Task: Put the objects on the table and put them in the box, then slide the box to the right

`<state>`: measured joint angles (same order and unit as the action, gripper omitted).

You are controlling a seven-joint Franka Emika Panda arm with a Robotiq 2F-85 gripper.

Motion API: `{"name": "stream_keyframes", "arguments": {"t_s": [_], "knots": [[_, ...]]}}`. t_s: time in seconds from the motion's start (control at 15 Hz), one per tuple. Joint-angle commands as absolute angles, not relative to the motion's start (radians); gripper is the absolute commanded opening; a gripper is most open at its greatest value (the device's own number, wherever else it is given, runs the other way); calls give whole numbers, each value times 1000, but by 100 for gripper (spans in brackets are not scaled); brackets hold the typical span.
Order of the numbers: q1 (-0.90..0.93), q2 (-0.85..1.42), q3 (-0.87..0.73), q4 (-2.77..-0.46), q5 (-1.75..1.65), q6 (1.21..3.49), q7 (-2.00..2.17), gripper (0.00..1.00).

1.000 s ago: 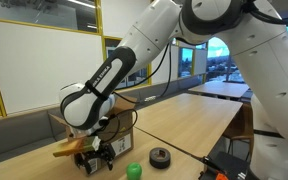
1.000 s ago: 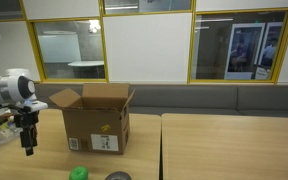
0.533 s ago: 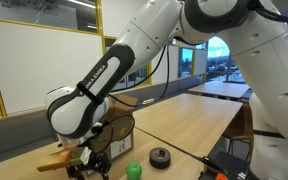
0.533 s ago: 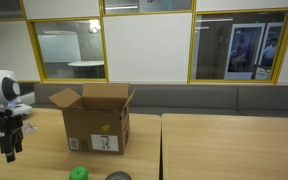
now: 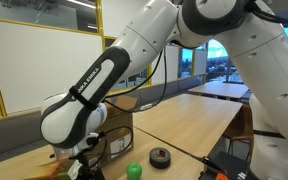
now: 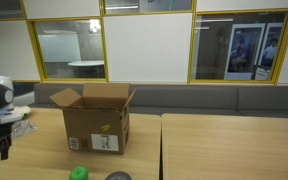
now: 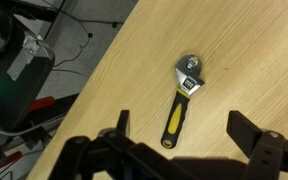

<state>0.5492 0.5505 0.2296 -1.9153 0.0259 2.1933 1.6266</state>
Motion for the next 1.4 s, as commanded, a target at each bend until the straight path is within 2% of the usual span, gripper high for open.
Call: {"name": "stream_keyframes", "arguments": {"t_s": [0.0, 1.33], "knots": [[545, 587, 229, -1922, 60, 2242, 1639, 100], [485, 642, 212, -2104, 109, 2668, 1598, 100]]}}
